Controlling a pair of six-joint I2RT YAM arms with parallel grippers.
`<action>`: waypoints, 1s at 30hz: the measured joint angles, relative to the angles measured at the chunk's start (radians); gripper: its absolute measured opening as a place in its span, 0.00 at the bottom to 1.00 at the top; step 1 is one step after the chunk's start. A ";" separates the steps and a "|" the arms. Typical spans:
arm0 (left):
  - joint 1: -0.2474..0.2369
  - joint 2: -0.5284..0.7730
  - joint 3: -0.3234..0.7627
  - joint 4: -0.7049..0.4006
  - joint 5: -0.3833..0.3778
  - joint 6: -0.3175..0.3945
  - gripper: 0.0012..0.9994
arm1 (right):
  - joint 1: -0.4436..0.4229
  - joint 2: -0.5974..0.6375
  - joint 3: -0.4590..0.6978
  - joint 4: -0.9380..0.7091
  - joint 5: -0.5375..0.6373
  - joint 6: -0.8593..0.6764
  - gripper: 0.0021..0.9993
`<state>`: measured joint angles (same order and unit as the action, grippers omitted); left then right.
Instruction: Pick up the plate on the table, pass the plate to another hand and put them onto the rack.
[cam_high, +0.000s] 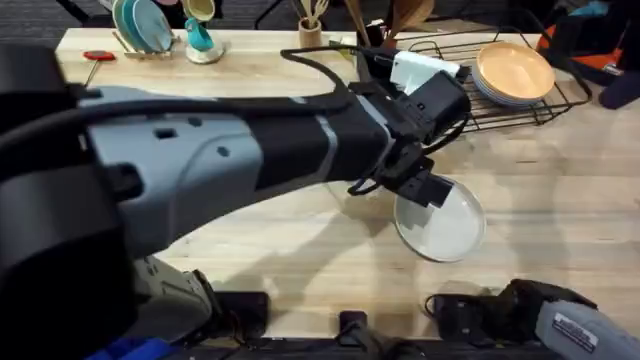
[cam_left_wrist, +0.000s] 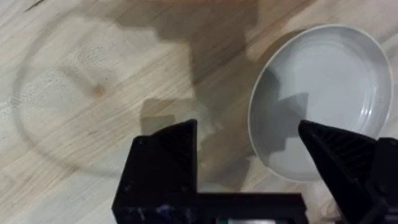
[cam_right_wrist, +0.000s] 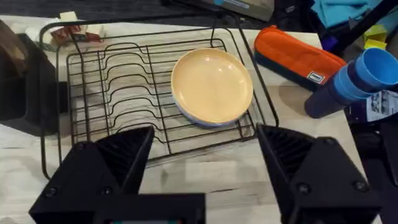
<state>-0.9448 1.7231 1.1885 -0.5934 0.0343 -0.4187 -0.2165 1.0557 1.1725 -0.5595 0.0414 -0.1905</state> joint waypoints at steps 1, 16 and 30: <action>0.000 0.007 0.000 0.000 -0.001 0.000 1.00 | 0.000 0.000 0.000 0.000 0.000 0.000 0.99; -0.002 0.097 0.006 0.002 -0.009 0.005 1.00 | 0.000 0.000 0.000 0.000 0.000 0.000 0.99; -0.099 0.112 0.007 0.007 -0.106 0.049 1.00 | 0.000 0.032 0.002 -0.001 0.000 0.000 0.99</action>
<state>-1.0438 1.8347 1.1954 -0.5867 -0.0721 -0.3698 -0.2165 1.0878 1.1744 -0.5610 0.0410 -0.1905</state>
